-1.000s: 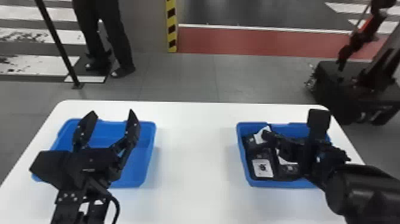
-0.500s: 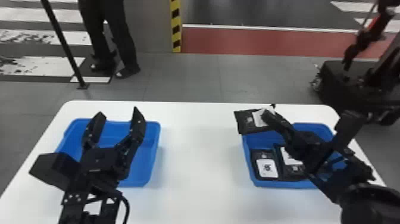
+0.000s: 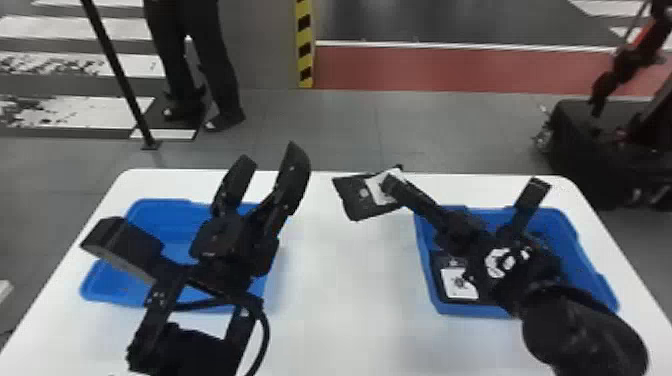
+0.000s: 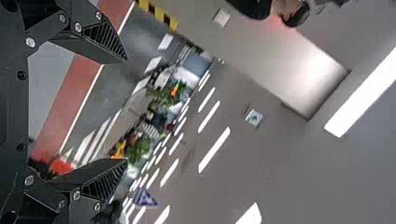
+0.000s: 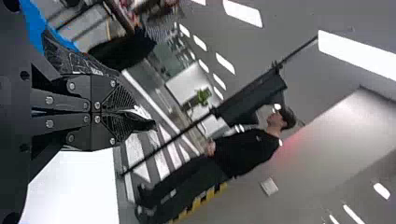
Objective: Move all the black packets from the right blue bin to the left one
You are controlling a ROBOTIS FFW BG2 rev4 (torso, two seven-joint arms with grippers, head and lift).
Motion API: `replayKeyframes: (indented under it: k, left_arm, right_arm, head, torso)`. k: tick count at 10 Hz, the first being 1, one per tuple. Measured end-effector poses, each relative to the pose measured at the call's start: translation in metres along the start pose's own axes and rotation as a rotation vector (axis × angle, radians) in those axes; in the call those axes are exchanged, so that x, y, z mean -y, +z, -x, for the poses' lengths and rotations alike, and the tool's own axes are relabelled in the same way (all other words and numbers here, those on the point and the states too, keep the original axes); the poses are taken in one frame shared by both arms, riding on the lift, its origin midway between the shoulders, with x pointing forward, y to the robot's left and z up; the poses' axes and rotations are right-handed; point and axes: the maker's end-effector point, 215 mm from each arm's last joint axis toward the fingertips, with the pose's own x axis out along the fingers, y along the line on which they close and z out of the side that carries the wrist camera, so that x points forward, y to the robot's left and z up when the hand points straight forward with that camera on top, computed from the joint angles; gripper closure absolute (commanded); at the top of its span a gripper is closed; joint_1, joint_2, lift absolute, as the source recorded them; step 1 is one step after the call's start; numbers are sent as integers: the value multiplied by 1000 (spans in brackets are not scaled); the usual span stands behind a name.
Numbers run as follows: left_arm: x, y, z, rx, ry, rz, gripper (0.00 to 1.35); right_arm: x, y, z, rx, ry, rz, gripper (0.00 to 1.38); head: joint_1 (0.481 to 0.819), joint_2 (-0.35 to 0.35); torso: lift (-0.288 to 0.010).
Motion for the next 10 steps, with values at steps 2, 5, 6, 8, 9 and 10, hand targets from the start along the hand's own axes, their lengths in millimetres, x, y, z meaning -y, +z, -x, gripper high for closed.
replayKeyframes:
  k: [2, 5, 6, 8, 9, 10]
  left_arm:
    - [18, -12, -9, -73, -48, 12, 291]
    - [-16, -20, -6, -120, 43, -77, 291]
    - [-30, -4, -1, -66, 91, -110, 291]
    - [-36, 41, 7, 89, 139, -139, 288]
    - [-36, 43, 6, 97, 139, -139, 286]
    - [-38, 35, 5, 68, 141, -134, 285]
  right_arm:
    - [-60, -2, -43, -16, 160, -27, 1283]
    - [-110, 21, -64, 3, 272, 3, 1282]
    - [-114, 25, -66, 1, 274, 28, 1282]
    - [-106, 22, -60, 1, 233, 59, 1282]
    - [-105, 19, -57, 1, 226, 59, 1282]
    - [-106, 21, -57, 2, 228, 62, 1282]
  head:
    - [669, 59]
    - [645, 126]
    - [641, 141]
    - [622, 179]
    - [623, 180]
    - [626, 177]
  torso:
    - [-110]
    - [-110]
    - [-110]
    - [-110]
    - [-110]
    - [-110]
